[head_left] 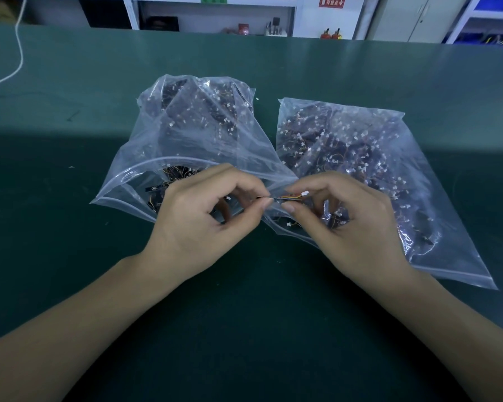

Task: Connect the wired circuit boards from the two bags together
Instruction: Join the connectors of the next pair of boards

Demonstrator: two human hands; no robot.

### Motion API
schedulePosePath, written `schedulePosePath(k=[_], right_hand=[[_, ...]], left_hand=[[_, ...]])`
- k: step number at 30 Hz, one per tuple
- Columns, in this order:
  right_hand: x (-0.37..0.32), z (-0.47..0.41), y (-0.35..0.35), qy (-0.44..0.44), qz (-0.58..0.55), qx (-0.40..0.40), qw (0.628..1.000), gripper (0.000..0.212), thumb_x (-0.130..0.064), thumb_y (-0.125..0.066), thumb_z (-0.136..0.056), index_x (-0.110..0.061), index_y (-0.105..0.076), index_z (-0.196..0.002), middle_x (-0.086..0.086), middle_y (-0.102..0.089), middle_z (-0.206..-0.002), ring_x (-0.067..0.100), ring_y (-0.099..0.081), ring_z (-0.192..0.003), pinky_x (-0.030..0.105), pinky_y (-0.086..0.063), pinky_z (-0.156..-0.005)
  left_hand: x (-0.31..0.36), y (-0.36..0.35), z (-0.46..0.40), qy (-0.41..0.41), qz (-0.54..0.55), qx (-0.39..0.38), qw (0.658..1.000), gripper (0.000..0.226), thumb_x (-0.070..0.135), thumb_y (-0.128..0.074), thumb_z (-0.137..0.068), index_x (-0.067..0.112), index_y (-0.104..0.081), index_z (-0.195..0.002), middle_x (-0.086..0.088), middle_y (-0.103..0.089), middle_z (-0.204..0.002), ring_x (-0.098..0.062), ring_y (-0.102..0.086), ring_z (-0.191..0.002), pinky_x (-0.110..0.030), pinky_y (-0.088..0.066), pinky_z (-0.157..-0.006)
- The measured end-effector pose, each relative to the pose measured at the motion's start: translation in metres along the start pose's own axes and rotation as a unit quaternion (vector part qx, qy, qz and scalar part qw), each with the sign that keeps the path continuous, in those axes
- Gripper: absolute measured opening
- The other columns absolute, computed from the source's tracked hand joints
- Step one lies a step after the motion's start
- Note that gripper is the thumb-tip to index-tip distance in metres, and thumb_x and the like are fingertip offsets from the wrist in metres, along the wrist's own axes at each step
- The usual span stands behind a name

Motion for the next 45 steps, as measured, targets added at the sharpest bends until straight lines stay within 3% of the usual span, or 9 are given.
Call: schedulePosePath(k=[14,33,36,39,41,45], right_hand=[[-0.0012,-0.0011,0.0007,0.000,0.002,-0.022,1.000,0.006,-0.009,-0.082,-0.095,-0.007,-0.077,-0.094,0.001,-0.071,-0.089,0.021,-0.059,-0.069,0.019,-0.046,-0.072],[-0.0016,-0.0029,-0.0001,0.000,-0.002,-0.031,1.000,0.008,-0.012,-0.082,-0.096,-0.010,-0.074,-0.095,-0.008,-0.067,-0.087,0.017,-0.057,-0.069,0.022,-0.047,-0.069],[-0.0018,-0.0013,-0.0004,-0.007,0.017,-0.049,0.999,0.026,-0.020,-0.084,-0.089,-0.018,-0.070,-0.111,-0.022,-0.062,-0.092,0.015,-0.060,-0.073,0.023,-0.049,-0.072],[0.0009,0.0001,-0.0021,-0.027,0.045,-0.101,0.993,0.052,-0.021,-0.079,-0.078,-0.032,-0.057,-0.125,-0.016,-0.063,-0.101,0.017,-0.062,-0.081,0.032,-0.051,-0.074],[0.0027,-0.0009,-0.0030,-0.034,0.063,-0.121,0.990,0.054,-0.018,-0.073,-0.076,-0.037,-0.055,-0.122,-0.016,-0.062,-0.099,0.017,-0.061,-0.082,0.035,-0.052,-0.075],[0.0050,-0.0009,-0.0010,-0.038,0.050,-0.087,0.994,0.048,-0.007,-0.074,-0.079,-0.035,-0.060,-0.115,-0.013,-0.064,-0.089,0.018,-0.061,-0.077,0.024,-0.047,-0.071]], left_hand=[[0.0022,-0.0019,-0.0002,0.003,0.008,-0.020,1.000,0.005,0.011,-0.076,-0.097,0.010,-0.073,-0.093,0.009,-0.068,-0.090,-0.013,-0.068,-0.083,-0.026,-0.052,-0.060],[0.0009,-0.0010,-0.0011,-0.006,-0.001,-0.025,1.000,0.004,0.012,-0.075,-0.099,0.012,-0.074,-0.094,0.008,-0.068,-0.090,-0.013,-0.067,-0.083,-0.028,-0.052,-0.061],[0.0009,0.0016,-0.0017,-0.003,-0.007,-0.005,1.000,0.003,0.008,-0.074,-0.099,0.010,-0.075,-0.097,0.004,-0.070,-0.090,-0.015,-0.069,-0.083,-0.031,-0.053,-0.061],[0.0009,0.0045,-0.0019,0.005,0.010,0.007,1.000,0.003,0.003,-0.072,-0.098,0.005,-0.074,-0.098,0.002,-0.071,-0.089,-0.016,-0.069,-0.083,-0.031,-0.054,-0.061],[0.0017,0.0050,-0.0021,-0.002,0.011,-0.004,1.000,0.003,0.002,-0.071,-0.097,0.003,-0.072,-0.095,0.002,-0.070,-0.088,-0.016,-0.068,-0.081,-0.031,-0.054,-0.060],[0.0007,0.0032,-0.0015,-0.014,-0.009,-0.031,0.999,0.005,0.000,-0.069,-0.091,0.004,-0.069,-0.088,0.002,-0.066,-0.082,-0.014,-0.063,-0.074,-0.032,-0.052,-0.055]])
Point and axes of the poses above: each hand's wrist, its own z-axis away from the middle knuckle, its own y-axis out of the back of the hand, x = y × z, the point moved 4 cm from there along -z, towards the middle knuckle
